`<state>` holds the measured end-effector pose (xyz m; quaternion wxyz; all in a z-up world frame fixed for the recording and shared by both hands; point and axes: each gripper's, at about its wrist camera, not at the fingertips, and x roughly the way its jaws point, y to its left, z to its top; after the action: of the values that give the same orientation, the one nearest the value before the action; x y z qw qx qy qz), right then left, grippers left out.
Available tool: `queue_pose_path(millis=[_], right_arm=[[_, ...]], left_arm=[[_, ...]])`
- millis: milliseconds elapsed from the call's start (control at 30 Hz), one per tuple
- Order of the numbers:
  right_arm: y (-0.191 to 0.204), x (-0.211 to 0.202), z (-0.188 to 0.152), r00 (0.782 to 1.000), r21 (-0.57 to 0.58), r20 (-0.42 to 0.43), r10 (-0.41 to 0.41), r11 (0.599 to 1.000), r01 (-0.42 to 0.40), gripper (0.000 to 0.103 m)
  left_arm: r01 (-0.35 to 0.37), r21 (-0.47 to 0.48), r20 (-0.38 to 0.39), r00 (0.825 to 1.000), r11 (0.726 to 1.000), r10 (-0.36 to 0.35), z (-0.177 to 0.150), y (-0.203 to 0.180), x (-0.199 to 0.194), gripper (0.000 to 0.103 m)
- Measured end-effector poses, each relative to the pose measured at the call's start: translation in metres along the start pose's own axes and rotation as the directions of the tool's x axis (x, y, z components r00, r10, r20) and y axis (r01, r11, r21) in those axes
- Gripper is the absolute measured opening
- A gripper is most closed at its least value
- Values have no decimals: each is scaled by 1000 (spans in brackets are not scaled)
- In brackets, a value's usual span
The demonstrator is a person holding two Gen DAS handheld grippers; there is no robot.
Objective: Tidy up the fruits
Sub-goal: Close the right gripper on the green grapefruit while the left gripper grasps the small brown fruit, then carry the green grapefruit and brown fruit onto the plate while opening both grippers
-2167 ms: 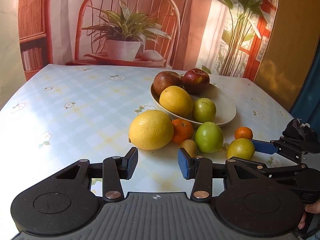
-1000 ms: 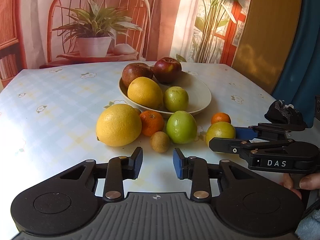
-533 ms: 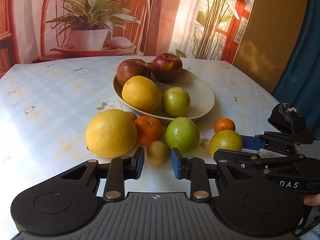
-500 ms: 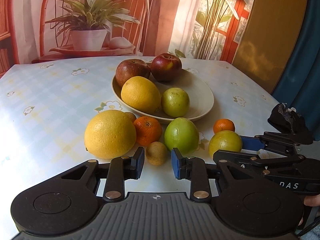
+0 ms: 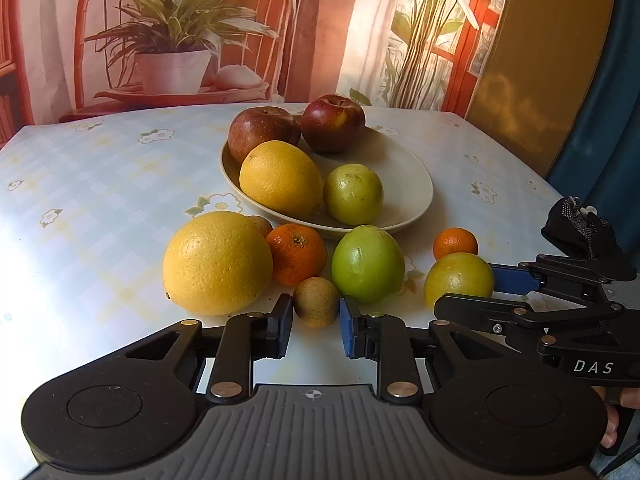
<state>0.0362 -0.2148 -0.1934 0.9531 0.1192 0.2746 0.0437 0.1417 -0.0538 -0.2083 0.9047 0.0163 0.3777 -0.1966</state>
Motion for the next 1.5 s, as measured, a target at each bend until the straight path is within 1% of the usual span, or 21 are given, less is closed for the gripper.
queue_pose_path(millis=[233,367,500,733,967,1067,1233,1300,1400,1500], right_arm=[[0,1,0,1000,2,1,1,1000,-1,43],[0,1,0,1000,-1,2,1,1000,-1,43],[0,0,-1,1000,6,9,3,1000,-4,43],[-1,-6,1,999,26,36,7,1000,-8,43],[-1,-10,11,999,0,39,30,1000,-30,43],[-7,-11,22,998,4,59,36,999,-36,43],[-22,-6,45,996,4,90,30,1000,-30,43],[-31,1,57,996,1,92,19,1000,-19,43],[-45,18,72,997,-11,80,-10,1000,11,43],[-61,37,85,997,-22,60,-41,999,43,43]], left_arm=[[0,24,16,1000,1000,0,-8,-4,-11,26],[4,-2,40,999,1000,-4,-16,-3,-23,26],[-12,21,71,997,1000,11,-19,-5,-34,26],[-27,71,138,990,997,17,-3,-11,-46,26],[3,86,173,985,996,-18,31,-9,-47,26],[9,85,179,983,996,-24,46,-9,-42,26],[17,86,171,985,996,-32,69,-8,-23,26],[18,91,151,988,996,-32,80,-5,-9,26],[23,71,115,993,997,-31,92,0,13,26],[35,54,77,996,998,-39,98,2,33,26]])
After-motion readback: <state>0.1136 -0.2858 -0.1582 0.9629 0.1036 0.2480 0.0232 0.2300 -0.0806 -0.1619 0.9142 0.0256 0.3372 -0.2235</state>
